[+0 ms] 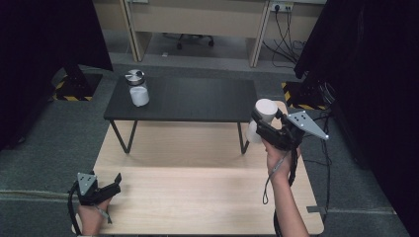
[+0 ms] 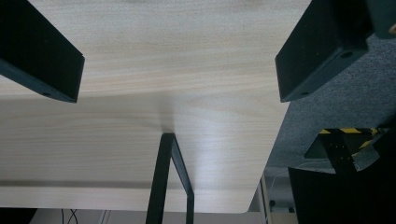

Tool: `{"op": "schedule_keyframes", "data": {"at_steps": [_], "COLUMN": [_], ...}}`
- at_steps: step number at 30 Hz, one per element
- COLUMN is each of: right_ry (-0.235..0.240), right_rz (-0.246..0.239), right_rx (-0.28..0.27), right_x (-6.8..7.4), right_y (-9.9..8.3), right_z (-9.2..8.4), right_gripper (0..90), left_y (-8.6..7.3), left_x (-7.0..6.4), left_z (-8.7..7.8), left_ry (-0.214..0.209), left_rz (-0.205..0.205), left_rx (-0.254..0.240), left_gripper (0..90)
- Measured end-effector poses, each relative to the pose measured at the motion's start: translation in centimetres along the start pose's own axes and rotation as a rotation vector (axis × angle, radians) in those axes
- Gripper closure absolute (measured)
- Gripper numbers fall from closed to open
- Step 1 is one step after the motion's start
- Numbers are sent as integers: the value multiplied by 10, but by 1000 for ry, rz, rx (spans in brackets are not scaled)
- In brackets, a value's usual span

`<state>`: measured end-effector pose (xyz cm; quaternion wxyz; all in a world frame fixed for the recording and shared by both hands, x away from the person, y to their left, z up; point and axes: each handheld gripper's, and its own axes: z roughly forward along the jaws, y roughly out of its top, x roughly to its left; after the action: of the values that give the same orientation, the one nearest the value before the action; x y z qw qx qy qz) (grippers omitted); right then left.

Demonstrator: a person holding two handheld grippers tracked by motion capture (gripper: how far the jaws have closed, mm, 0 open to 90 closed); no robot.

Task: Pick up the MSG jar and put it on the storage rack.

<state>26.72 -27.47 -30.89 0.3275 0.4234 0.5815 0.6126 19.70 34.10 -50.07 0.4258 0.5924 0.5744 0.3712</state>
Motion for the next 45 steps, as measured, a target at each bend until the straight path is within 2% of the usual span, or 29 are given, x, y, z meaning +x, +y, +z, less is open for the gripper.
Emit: {"op": "schedule_keyframes", "data": {"at_steps": [5,14,19,24,34,38,45], "right_ry": [-12,-8,-2,2,1,3,-16], "right_rz": [12,21,11,3,20,54,29], "right_rx": [-4,-3,-8,-7,0,-9,-6], "right_x": [6,10,10,11,6,1,-3], "right_y": [7,14,19,22,21,18,23], "right_z": [6,19,27,36,57,65,80], "right_gripper": [320,320,320,320,320,320,320], "left_y": [2,2,2,0,0,1,1], "left_x": [-2,-1,-2,0,0,-1,-2], "left_z": [2,1,2,1,1,1,2], "left_ry": [-4,-1,-7,-12,-10,-7,-3], "left_rz": [26,12,25,10,9,11,21], "left_rx": [19,16,16,3,2,5,8], "left_gripper": [3,3,3,3,3,2,2]}}
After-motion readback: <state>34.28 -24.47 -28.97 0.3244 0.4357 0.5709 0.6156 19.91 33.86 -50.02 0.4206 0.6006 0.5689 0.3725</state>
